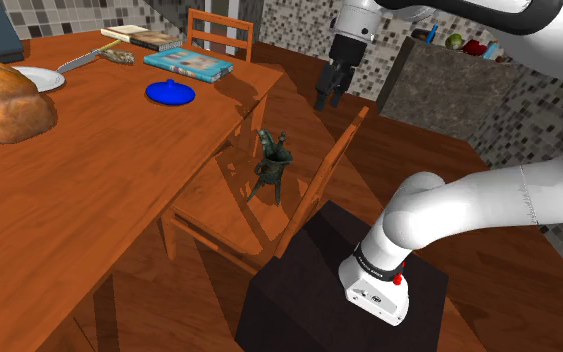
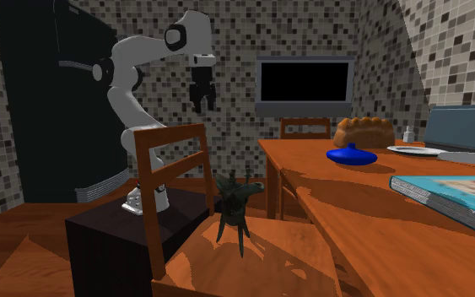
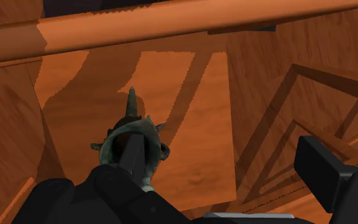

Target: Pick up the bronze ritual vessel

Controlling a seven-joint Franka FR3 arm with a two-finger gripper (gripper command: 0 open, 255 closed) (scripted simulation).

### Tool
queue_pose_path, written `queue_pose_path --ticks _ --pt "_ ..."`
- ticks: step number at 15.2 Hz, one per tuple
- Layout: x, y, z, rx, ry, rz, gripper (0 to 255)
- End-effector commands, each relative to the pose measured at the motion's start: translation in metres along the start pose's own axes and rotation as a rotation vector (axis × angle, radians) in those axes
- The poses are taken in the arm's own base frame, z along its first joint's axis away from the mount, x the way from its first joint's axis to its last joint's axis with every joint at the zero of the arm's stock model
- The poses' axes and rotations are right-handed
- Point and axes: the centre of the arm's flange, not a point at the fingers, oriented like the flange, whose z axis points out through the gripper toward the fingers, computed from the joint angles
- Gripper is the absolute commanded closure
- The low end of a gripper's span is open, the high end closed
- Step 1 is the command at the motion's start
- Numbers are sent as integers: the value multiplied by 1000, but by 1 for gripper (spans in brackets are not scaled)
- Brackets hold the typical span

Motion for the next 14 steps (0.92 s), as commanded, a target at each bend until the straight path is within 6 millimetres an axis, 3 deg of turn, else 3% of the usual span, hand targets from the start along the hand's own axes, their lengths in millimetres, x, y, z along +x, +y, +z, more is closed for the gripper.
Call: queue_pose_path --ticks 1,14 --pt "0 0 0 0 0 0 0" --pt "72 16 144 -53 133 170 0"
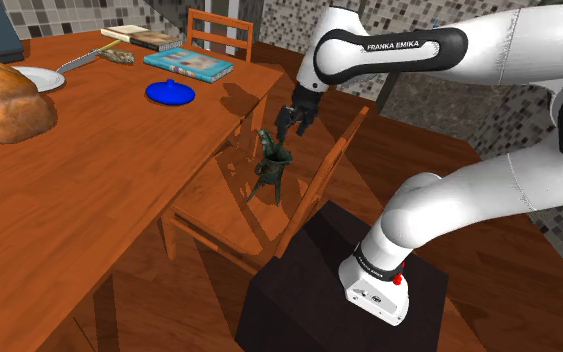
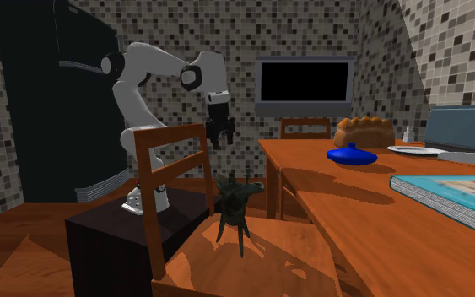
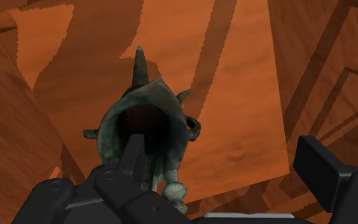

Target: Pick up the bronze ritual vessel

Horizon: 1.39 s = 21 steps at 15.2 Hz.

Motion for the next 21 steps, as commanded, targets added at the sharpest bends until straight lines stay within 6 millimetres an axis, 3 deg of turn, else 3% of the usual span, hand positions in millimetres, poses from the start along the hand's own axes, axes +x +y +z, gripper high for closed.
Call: queue_pose_path --ticks 1,10,17,20,21 --pt "7 -2 25 -8 25 27 0" --pt "57 9 123 -44 116 144 0" --pt "54 13 160 -44 116 144 0" --pt "54 13 163 -44 116 144 0" --pt "54 13 163 -44 116 144 255"
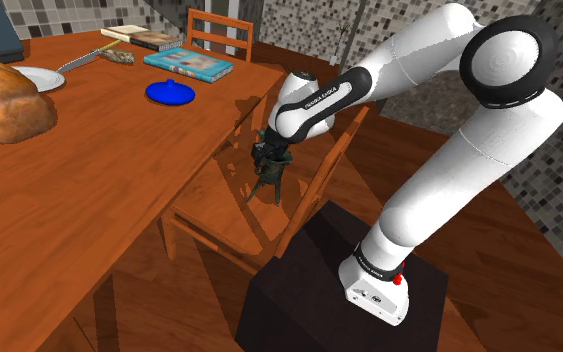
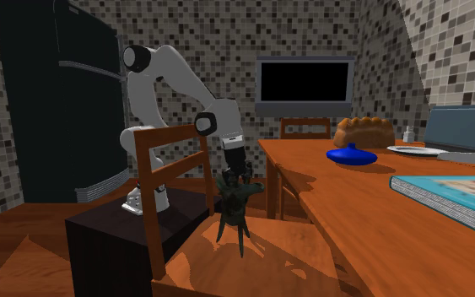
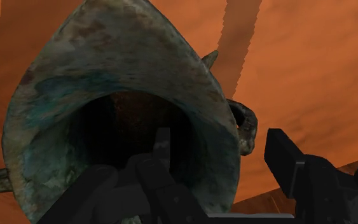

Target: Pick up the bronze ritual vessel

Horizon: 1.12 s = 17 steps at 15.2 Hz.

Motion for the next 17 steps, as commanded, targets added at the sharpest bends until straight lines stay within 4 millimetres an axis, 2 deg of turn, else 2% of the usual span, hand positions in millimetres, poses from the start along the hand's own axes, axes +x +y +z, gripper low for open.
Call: queue_pose_path --ticks 1,9,17 --pt "0 0 1 0 0 0 255" --pt "0 0 1 0 0 0 255" --pt "8 -3 -41 0 0 0 255"
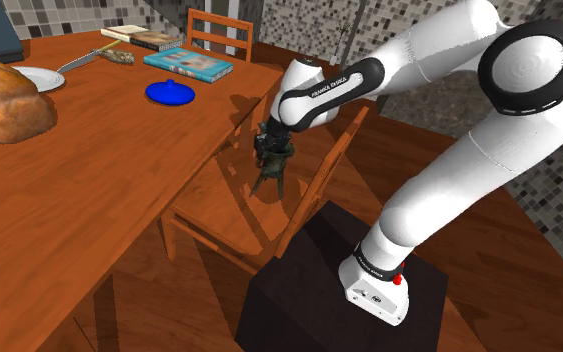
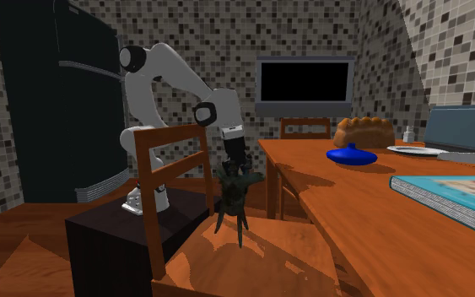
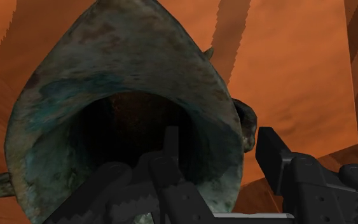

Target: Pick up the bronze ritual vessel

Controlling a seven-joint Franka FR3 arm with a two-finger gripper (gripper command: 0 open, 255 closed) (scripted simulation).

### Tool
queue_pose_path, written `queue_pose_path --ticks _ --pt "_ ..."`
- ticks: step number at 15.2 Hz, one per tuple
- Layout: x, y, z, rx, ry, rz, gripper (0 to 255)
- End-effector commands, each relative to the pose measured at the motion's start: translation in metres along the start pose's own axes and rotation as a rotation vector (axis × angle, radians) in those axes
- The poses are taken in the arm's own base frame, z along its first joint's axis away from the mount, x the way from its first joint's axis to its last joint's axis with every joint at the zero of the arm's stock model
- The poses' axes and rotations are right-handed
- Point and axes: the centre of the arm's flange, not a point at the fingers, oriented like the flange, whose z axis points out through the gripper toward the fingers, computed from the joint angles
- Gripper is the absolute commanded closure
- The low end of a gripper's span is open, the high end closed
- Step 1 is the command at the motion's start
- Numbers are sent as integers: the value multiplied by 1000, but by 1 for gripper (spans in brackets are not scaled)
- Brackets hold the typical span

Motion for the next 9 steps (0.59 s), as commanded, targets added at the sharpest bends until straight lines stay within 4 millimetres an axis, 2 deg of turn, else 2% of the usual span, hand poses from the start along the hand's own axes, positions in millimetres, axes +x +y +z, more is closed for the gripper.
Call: queue_pose_path --ticks 1,7,9 --pt "3 0 -11 0 1 0 255" --pt "9 -2 -42 0 1 0 255" --pt "10 -2 -43 0 1 0 255"
